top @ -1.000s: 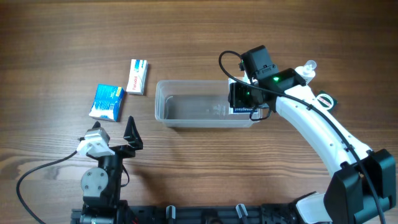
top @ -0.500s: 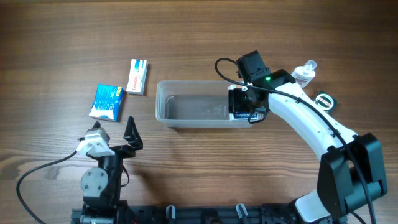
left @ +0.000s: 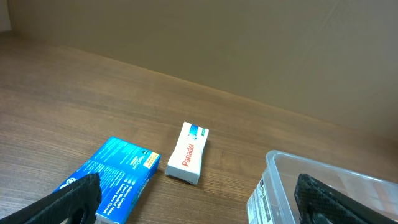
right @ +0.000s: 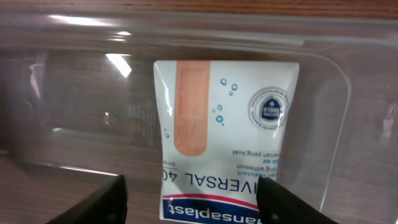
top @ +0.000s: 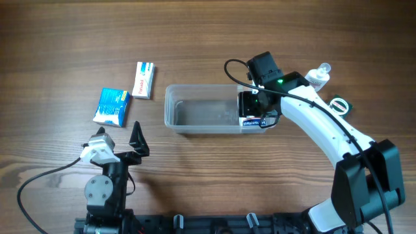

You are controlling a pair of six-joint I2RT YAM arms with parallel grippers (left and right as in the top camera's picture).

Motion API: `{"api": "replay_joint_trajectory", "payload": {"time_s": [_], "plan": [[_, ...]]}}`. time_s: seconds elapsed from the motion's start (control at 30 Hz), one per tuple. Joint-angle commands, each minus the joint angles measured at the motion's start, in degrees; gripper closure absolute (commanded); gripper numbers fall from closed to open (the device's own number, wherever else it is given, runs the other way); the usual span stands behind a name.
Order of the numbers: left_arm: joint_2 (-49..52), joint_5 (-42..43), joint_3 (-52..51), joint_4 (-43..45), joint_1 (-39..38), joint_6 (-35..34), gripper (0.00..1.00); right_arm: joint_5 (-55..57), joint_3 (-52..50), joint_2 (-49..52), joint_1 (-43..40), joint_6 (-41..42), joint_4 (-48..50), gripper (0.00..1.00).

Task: Pack container
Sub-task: 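Carry the Hansaplast box left and lower it into the container, then open the right gripper and lift it away to the right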

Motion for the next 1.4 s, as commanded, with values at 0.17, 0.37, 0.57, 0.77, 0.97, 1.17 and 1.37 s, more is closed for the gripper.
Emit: {"api": "replay_joint_trajectory", "payload": {"time_s": [0.17, 0.37, 0.57, 0.77, 0.97, 1.17, 1.37], "plan": [[-0.1, 0.5, -0.4, 0.2, 0.3, 1.3, 0.00, 6.3, -0.3, 0.8, 3.3, -0.2, 0.3, 0.96], [-0.1, 0.5, -0.4, 0.2, 0.3, 1.3, 0.00, 8.4, -1.6, 3.7, 3.3, -0.2, 1.6, 0.95], [-0.1, 0.5, -0.4, 0.2, 0.3, 1.3, 0.00, 8.1, -1.6, 9.7, 3.3, -0.3, 2.9, 0.96], [-0.1, 0.5, -0.4, 0.2, 0.3, 1.3, 0.00, 8.1, 7.3, 3.5, 3.3, -2.3, -1.7, 0.92], [-0.1, 0.5, -0.4, 0.2, 0.3, 1.3, 0.00, 10.0, 19.4, -7.6, 1.6, -3.0, -10.6, 0.78], [-0.1, 0.5, -0.4, 0.2, 0.3, 1.3, 0.00, 11.8, 19.6, -22.2, -14.0, -4.3, -20.4, 0.00], [-0.1, 0.5, -0.4, 0.2, 0.3, 1.3, 0.00, 11.8, 19.6, -26.9, -19.8, -4.7, -22.1, 0.00]]}}
